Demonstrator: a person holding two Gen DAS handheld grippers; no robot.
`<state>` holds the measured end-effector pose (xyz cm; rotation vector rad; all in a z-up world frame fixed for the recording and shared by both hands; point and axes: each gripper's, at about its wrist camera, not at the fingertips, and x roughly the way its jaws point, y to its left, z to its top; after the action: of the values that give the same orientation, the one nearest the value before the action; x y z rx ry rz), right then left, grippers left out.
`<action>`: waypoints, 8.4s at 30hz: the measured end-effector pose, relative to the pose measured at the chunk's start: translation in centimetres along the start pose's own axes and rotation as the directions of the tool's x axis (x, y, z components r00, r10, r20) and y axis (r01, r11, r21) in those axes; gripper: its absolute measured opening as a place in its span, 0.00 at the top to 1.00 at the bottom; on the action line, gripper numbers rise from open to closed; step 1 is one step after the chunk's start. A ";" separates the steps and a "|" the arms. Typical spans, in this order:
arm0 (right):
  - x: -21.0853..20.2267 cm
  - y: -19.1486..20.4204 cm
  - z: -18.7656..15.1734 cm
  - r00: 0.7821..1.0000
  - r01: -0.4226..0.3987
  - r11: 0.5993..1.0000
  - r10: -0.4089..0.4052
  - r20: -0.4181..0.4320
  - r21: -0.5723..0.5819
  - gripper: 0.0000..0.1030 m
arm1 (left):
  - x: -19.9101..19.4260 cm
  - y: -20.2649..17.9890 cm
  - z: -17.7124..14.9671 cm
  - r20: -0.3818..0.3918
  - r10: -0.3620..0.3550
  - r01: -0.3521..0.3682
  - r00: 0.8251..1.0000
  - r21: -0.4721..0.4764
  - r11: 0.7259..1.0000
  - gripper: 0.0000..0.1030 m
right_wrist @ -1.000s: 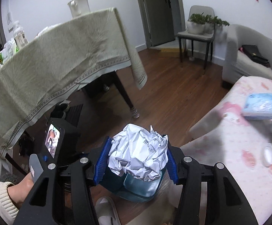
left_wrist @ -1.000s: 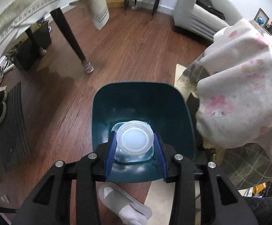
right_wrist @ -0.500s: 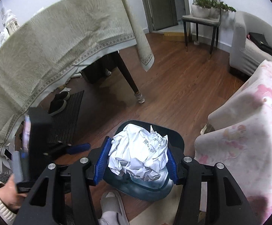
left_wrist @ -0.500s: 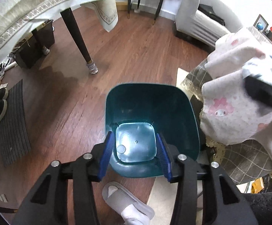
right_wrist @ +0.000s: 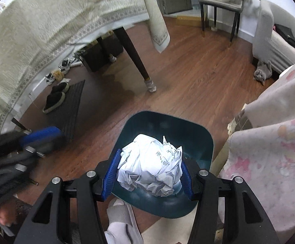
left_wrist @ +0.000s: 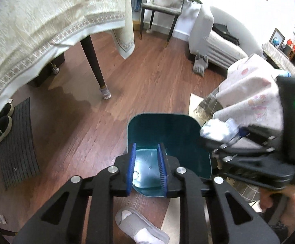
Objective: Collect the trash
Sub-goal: 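Carry both items to the teal bin and release them inside, then lift both tools from the bin back toward the table, then grasp the white label card with the right gripper while the left gripper grasps another clear lid, then carry the card and lid to the teal bin and release them inside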
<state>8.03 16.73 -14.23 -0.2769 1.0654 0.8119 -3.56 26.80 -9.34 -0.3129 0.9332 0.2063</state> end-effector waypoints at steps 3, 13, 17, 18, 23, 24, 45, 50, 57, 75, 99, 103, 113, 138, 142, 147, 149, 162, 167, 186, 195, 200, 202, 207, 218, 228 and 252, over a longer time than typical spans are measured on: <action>1.2 -0.1 -0.3 0.999 0.027 1.000 -0.027 -0.031 0.011 0.45 | -1.2 0.1 0.5 0.030 -0.009 0.009 1.000 -0.011 1.000 0.78; 3.1 -0.6 -1.4 0.991 0.091 0.996 -0.089 -0.103 0.010 0.28 | -4.6 -0.4 1.9 0.110 -0.049 0.049 0.993 -0.003 0.999 0.78; 2.1 0.0 -1.4 0.993 0.071 0.997 -0.072 -0.092 -0.009 0.28 | -5.3 -0.8 2.2 0.125 -0.053 0.054 0.991 0.000 0.999 0.78; 1.8 0.1 -1.4 0.994 0.063 0.998 -0.064 -0.088 -0.012 0.28 | -5.5 -1.0 2.2 0.131 -0.053 0.053 0.990 0.003 0.999 0.78; -0.5 0.4 -0.9 0.999 0.016 0.999 -0.017 -0.032 -0.037 0.28 | -5.8 -1.8 2.5 0.145 -0.035 0.032 0.989 0.021 0.999 0.78; -1.2 0.5 -0.8 1.000 0.007 0.999 -0.007 -0.013 -0.046 0.28 | -5.8 -2.0 2.6 0.146 -0.036 0.033 0.989 0.021 0.999 0.78; -16.7 -6.6 -1.5 0.928 0.121 0.993 -0.107 0.358 -0.017 0.45 | -7.7 -11.4 4.8 0.239 -0.190 0.157 0.952 0.151 0.976 0.68; -18.9 -9.5 -3.0 0.914 0.151 0.988 -0.154 0.376 0.036 0.45 | -6.9 -14.9 4.9 0.228 -0.230 0.187 0.946 0.197 0.962 0.62; -21.8 -13.3 -5.3 0.896 0.183 0.978 -0.208 0.393 0.099 0.45 | -4.6 -19.3 4.6 0.186 -0.259 0.212 0.948 0.240 0.948 0.57; -27.7 -22.8 -11.6 0.862 0.188 0.935 -0.304 0.406 0.301 0.42 | 0.3 -29.1 3.6 0.073 -0.314 0.274 0.947 0.332 0.903 0.52; -27.9 -28.0 -13.6 0.872 0.068 0.901 -0.263 0.413 0.429 0.54 | 2.6 -32.9 4.2 0.076 -0.278 0.239 0.958 0.333 0.912 0.69; -27.2 -28.3 -12.9 0.875 0.088 0.898 -0.277 0.398 0.431 0.62 | 2.3 -32.7 4.1 0.074 -0.288 0.250 0.955 0.329 0.911 0.69; -26.4 -29.4 -10.6 0.865 0.128 0.879 -0.325 0.382 0.459 0.91 | 1.7 -31.6 3.8 0.064 -0.305 0.268 0.950 0.335 0.904 0.69; -28.6 -22.4 -6.6 0.713 0.204 0.898 -0.408 0.570 0.389 1.00 | -1.4 -22.0 5.3 0.156 -0.276 0.238 0.948 0.223 0.945 0.69; -28.1 -20.4 -5.6 0.708 0.207 0.917 -0.380 0.595 0.340 1.00 | -1.5 -19.9 5.3 0.164 -0.251 0.216 0.954 0.205 0.955 0.69; -27.1 -18.5 -4.3 0.718 0.179 0.936 -0.335 0.610 0.302 1.00 | -1.6 -17.0 5.4 0.170 -0.211 0.182 0.963 0.174 0.968 0.69; -26.8 -17.5 -3.8 0.718 0.174 0.942 -0.321 0.617 0.287 1.00 | -1.6 -15.9 5.3 0.170 -0.199 0.171 0.965 0.163 0.972 0.69; -21.3 -11.3 -0.3 0.802 0.118 0.977 -0.199 0.563 0.177 1.00 | 0.8 -8.9 3.3 0.089 -0.092 0.085 0.992 0.088 0.993 0.69; -19.2 -9.7 0.7 0.832 0.110 0.983 -0.171 0.528 0.144 1.00 | 1.9 -7.1 2.5 0.060 -0.071 0.067 0.996 0.067 0.996 0.69; -12.4 -6.1 2.2 0.922 0.094 0.992 -0.120 0.367 0.087 1.00 | 6.1 -3.8 -0.2 -0.106 -0.035 0.039 0.994 0.033 0.999 0.68; -8.4 -4.4 2.5 0.967 0.054 0.997 -0.065 0.247 0.052 1.00 | 5.9 -2.6 -0.5 -0.115 -0.031 0.033 0.993 0.014 0.999 0.60; -7.1 -3.6 2.5 0.975 0.055 0.998 -0.063 0.213 0.040 1.00 | 5.0 -2.1 -0.2 -0.090 -0.032 0.032 0.995 0.006 0.999 0.59; -6.3 -3.2 2.6 0.979 0.053 0.998 -0.059 0.193 0.033 1.00 | 4.5 -1.9 -0.1 -0.077 -0.032 0.032 0.997 -0.002 0.999 0.59; -4.8 -2.4 2.4 0.986 0.059 0.998 -0.060 0.154 0.013 1.00 | 2.6 -1.3 0.5 -0.027 -0.038 0.037 0.999 -0.014 0.999 0.59; -1.5 -1.0 1.7 0.994 0.082 0.996 -0.080 0.069 -0.031 1.00 | -0.9 -1.0 1.7 0.075 -0.041 0.042 0.996 -0.020 0.999 0.59; 2.0 -1.0 0.2 0.991 0.114 0.991 -0.119 -0.065 -0.066 1.00 | -3.4 -0.8 2.9 0.140 -0.055 0.060 0.989 -0.029 0.998 0.60; -2.3 -1.4 0.0 0.998 0.060 0.993 -0.060 0.000 -0.102 0.51 | -5.9 -3.7 4.4 0.212 -0.085 0.088 0.974 -0.003 0.996 0.57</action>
<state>8.42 14.72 -12.50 -0.3949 1.0151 0.8133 -2.53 24.65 -1.42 -0.3351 0.7060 0.1617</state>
